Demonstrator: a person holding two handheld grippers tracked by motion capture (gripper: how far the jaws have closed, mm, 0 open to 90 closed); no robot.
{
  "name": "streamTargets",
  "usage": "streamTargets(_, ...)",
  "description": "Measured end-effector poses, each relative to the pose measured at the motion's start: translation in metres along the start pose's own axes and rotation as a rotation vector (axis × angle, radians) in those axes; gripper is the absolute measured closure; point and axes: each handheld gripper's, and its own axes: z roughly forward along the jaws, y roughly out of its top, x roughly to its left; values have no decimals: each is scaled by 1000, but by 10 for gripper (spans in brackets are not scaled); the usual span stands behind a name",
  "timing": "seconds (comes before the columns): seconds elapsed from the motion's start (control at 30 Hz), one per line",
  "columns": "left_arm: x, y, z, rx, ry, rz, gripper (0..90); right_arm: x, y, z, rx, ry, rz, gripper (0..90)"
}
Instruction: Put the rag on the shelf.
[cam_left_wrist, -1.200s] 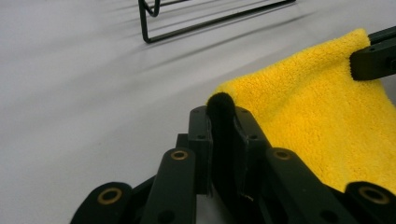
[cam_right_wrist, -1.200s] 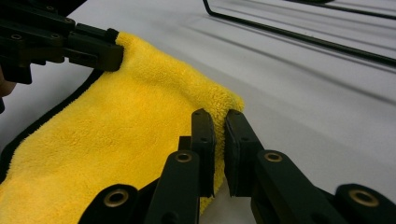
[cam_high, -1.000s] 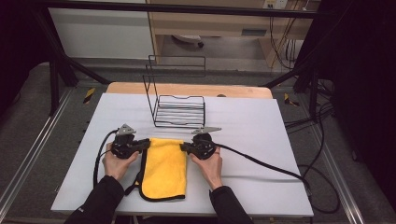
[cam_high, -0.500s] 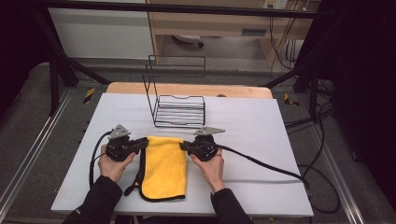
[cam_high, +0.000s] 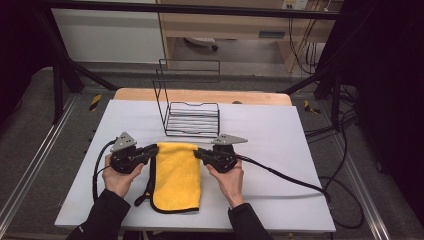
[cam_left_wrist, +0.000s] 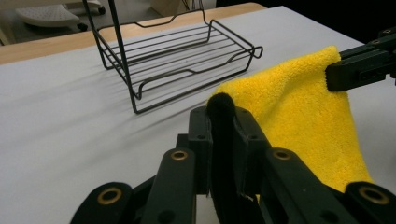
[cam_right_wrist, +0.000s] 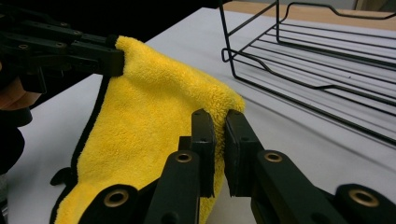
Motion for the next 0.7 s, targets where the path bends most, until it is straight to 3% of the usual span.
streamTargets(0.7, -11, 17, -22, -109, 5, 21, 790, 16, 23, -23, -90, -8, -85, 840)
